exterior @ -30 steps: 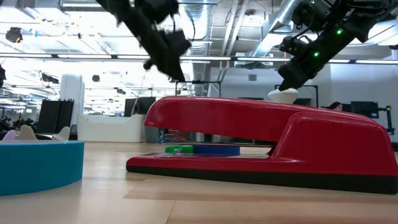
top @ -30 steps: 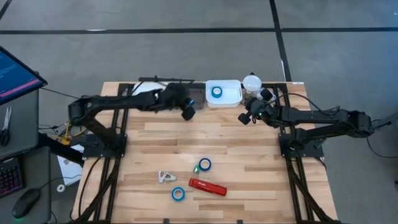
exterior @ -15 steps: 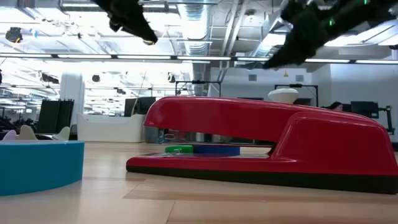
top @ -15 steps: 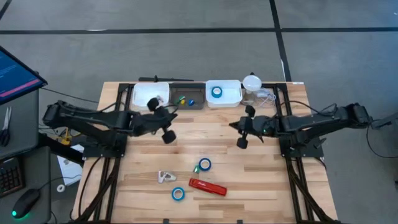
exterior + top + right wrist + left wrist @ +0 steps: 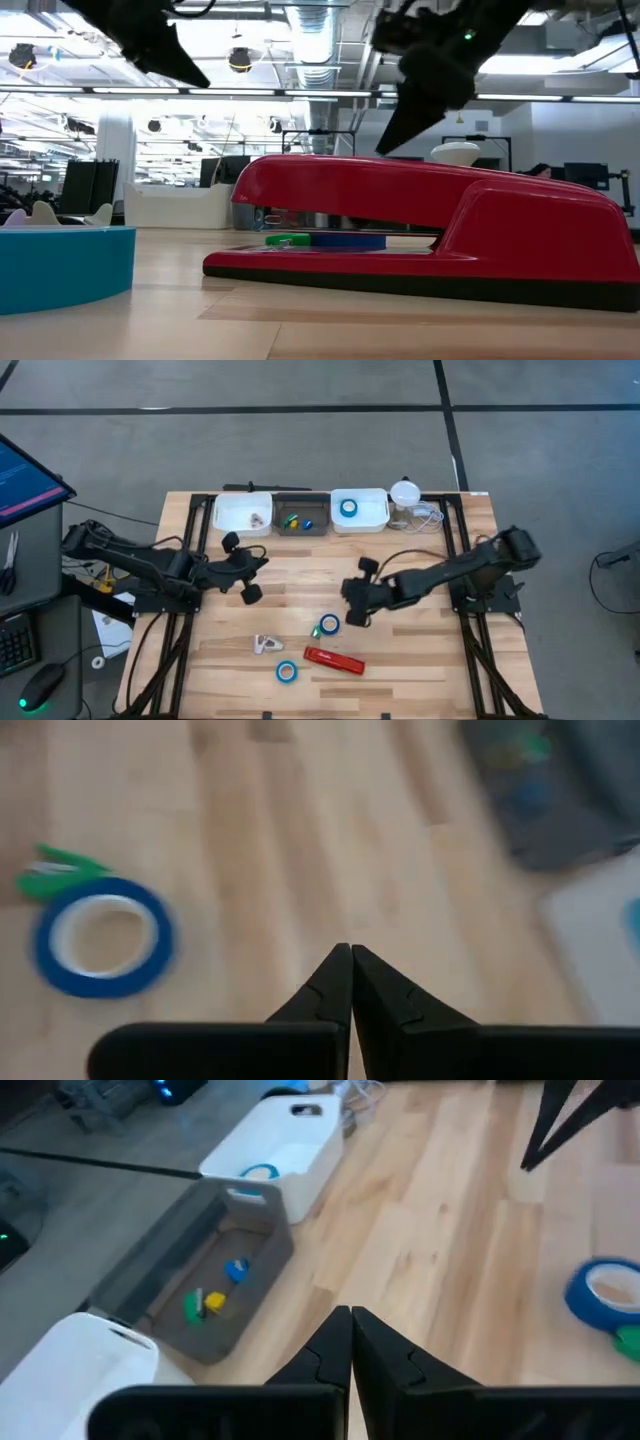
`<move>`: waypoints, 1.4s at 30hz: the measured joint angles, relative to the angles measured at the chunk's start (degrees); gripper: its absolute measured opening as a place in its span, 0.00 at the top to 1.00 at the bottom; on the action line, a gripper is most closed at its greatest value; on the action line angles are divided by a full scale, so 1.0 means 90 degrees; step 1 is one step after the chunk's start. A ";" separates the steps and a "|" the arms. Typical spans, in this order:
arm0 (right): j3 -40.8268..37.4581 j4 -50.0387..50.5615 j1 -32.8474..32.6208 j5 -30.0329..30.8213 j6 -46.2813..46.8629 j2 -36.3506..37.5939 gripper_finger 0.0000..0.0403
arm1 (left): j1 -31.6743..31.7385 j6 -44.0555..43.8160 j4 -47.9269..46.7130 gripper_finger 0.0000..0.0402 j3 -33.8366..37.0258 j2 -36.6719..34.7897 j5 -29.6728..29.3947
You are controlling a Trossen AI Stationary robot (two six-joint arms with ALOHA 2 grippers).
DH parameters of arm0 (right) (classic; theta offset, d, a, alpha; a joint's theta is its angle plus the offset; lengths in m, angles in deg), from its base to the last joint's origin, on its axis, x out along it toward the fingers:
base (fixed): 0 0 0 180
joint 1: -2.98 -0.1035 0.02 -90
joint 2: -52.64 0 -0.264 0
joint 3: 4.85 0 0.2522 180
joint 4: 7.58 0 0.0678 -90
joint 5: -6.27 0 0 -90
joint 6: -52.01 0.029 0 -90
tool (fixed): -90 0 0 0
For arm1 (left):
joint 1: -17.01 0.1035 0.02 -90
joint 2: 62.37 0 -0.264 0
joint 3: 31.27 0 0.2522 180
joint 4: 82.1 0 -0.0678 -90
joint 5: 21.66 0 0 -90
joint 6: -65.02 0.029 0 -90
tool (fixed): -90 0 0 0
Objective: Pick and place Stapler, Stapler remover, tape
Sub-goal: Put the blue tape into the right white bin
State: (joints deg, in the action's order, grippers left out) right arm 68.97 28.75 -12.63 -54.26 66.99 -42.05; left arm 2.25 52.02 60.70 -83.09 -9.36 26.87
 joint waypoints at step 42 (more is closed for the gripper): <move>0.1087 0.0026 0.0024 -0.1445 0.1530 -0.2075 0.94 | -0.0729 -0.0445 0.0053 0.99 0.0257 -0.0325 0.0020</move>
State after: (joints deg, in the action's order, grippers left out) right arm 78.76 28.99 -12.41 -67.26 80.76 -60.72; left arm -4.31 48.02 61.18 -80.78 -12.29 27.05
